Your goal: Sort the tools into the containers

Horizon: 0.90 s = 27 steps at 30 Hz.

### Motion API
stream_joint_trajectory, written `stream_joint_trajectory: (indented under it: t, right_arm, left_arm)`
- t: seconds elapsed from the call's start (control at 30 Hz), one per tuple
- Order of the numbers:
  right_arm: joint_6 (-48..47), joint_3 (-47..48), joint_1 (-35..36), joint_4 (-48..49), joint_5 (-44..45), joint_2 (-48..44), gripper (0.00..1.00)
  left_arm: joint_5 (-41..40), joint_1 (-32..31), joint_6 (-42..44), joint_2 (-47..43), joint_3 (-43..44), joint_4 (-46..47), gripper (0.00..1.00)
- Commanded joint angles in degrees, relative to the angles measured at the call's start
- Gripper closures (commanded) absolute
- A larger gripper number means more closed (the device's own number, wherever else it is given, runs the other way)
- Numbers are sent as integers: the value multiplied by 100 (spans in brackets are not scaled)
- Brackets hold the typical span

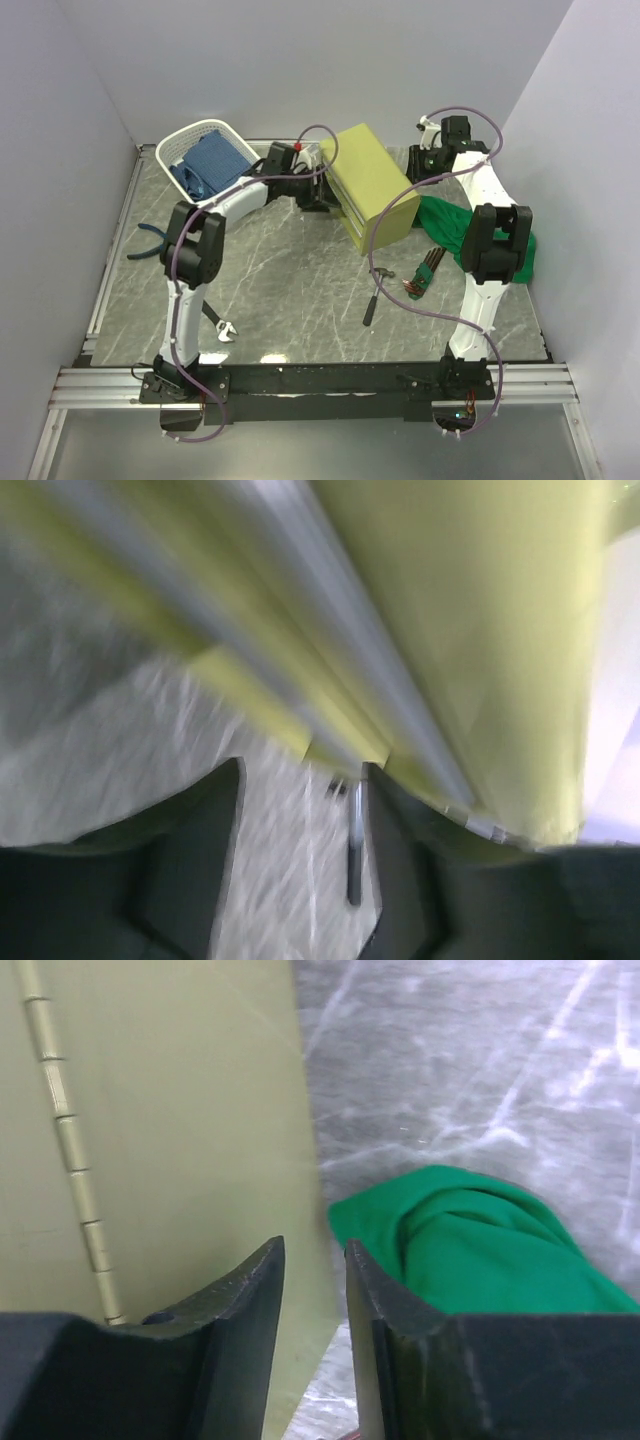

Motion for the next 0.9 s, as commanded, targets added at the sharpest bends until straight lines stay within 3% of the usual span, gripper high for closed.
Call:
stream_joint_trajectory:
  t: [0.0,0.1,0.2,0.4,0.53,0.87]
  right_arm:
    - [37,174,-22,195,583,-298,55]
    - [-16,191,-22,222,723,-324,50]
    - [-77,489,-22,239,768,-316,48]
    - [-95,1157,31,345,979,-482,48]
    - [-95,1010,110,301,418,-746,50]
    - [-473,297,655,37,-243,-984,52]
  left_arm:
    - [113,426,248,-975,-677,-441,34]
    - [289,690,-182,-1072,-1361,-21,31]
    - [579,788,-727,-1012,-1812,1016,31]
    - [1001,761,-2071,-292,-1858,3090,36]
    - [1064,674,-2933,157,-1647,4259,40]
    - [853,463,-3462,1142,-540,4490,42]
